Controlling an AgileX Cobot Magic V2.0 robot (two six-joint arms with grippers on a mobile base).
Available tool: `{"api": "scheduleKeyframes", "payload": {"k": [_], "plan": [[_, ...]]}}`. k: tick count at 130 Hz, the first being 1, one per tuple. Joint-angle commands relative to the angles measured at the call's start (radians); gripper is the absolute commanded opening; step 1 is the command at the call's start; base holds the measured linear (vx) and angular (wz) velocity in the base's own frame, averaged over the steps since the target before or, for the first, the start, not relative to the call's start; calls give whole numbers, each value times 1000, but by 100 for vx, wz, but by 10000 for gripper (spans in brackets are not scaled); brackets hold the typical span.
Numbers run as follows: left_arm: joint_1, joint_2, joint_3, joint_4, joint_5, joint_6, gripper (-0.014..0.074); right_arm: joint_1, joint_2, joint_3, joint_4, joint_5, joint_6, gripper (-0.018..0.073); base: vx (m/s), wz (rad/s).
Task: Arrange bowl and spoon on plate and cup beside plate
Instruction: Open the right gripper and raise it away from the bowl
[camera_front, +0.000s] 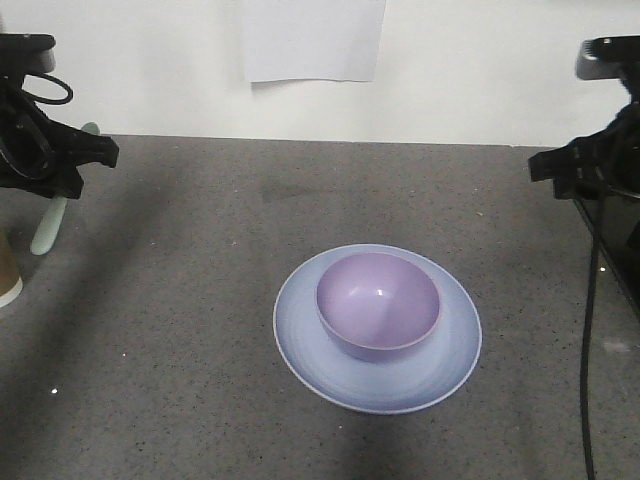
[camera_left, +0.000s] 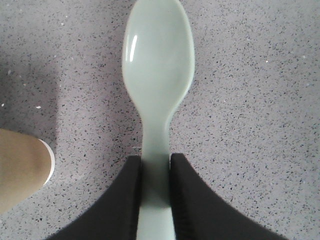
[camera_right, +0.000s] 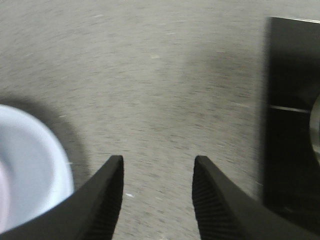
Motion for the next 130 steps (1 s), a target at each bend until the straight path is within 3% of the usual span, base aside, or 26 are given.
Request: {"api": "scheduleKeyframes", "payload": {"k": [1,17,48,130], "plan": [[-5,-42,-23,0,-36,-2,-8,-42,-61,-26,-14,-21,2,319,0,0],[-5,-42,-23,0,-36,-2,-8,-44,-111,27,7,-37,2,241,0,0],[-5,-42,-23,0,-36,-2,-8,-44,-220,240,69,-98,-24,-15,0,0],[-5,-42,-23,0,-36,-2,-6,-44,-389,306,58,-123,-24,-8,0,0]]}}
